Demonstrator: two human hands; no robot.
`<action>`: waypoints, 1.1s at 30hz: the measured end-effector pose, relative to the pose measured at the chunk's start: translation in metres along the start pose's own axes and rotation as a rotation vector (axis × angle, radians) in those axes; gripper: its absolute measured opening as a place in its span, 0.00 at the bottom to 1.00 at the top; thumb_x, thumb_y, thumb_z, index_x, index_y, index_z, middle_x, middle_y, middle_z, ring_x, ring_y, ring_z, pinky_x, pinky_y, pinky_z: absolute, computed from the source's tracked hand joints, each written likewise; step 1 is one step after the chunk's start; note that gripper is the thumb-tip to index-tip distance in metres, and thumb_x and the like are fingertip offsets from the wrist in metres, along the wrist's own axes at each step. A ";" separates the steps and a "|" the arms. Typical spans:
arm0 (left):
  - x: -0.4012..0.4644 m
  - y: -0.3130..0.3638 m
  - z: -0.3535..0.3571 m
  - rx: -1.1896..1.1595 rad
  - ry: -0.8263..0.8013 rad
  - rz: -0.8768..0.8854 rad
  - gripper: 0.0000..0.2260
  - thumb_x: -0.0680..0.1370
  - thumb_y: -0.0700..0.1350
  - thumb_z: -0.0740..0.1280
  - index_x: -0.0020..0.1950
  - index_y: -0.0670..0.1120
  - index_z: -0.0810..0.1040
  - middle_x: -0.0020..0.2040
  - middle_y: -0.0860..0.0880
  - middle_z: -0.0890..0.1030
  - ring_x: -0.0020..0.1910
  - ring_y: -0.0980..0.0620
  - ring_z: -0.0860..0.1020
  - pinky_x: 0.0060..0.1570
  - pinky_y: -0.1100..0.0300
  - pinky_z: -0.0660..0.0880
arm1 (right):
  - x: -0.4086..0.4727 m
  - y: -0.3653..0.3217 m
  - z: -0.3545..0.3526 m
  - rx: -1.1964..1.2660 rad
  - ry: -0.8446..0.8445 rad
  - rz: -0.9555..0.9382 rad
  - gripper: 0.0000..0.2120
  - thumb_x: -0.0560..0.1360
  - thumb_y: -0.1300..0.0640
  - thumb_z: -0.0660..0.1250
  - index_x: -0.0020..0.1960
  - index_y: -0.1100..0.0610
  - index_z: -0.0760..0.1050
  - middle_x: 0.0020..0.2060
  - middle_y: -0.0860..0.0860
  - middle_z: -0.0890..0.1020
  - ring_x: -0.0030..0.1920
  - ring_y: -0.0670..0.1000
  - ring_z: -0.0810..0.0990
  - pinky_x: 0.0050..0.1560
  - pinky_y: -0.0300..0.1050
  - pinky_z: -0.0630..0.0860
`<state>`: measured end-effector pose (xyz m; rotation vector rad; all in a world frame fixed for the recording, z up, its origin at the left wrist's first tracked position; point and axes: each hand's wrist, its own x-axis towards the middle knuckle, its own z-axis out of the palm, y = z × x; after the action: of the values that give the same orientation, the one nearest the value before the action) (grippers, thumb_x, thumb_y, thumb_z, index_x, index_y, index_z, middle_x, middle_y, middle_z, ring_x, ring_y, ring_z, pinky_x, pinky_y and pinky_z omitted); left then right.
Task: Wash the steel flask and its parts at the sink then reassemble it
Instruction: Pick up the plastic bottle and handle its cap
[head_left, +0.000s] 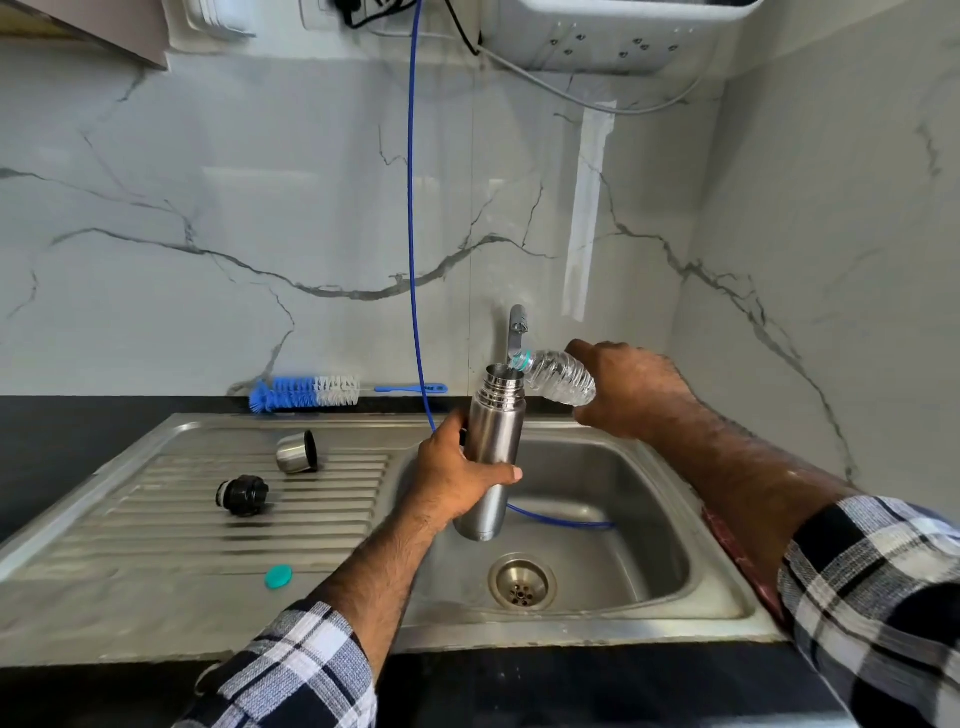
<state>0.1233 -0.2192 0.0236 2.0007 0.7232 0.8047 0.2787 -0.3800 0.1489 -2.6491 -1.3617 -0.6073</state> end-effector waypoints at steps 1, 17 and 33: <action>0.000 0.000 0.000 -0.008 0.002 -0.003 0.33 0.60 0.55 0.86 0.61 0.57 0.75 0.54 0.57 0.81 0.51 0.58 0.80 0.55 0.51 0.81 | 0.001 0.000 -0.001 -0.007 0.005 -0.011 0.30 0.73 0.46 0.74 0.72 0.42 0.67 0.53 0.49 0.82 0.46 0.54 0.76 0.46 0.47 0.73; -0.006 -0.001 0.001 -0.036 0.014 -0.033 0.31 0.62 0.51 0.86 0.60 0.55 0.76 0.50 0.59 0.80 0.48 0.61 0.79 0.48 0.58 0.77 | 0.007 -0.007 -0.005 -0.091 0.051 -0.066 0.32 0.76 0.49 0.74 0.76 0.43 0.64 0.58 0.49 0.81 0.53 0.55 0.82 0.48 0.49 0.74; -0.004 -0.006 0.010 -0.041 0.054 -0.032 0.31 0.61 0.51 0.86 0.58 0.54 0.76 0.51 0.56 0.82 0.49 0.56 0.81 0.50 0.55 0.81 | 0.002 -0.013 -0.018 -0.170 0.042 -0.100 0.36 0.76 0.52 0.74 0.79 0.45 0.62 0.61 0.52 0.79 0.58 0.57 0.81 0.56 0.55 0.80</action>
<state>0.1273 -0.2237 0.0128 1.9326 0.7613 0.8507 0.2637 -0.3756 0.1647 -2.6920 -1.5009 -0.8202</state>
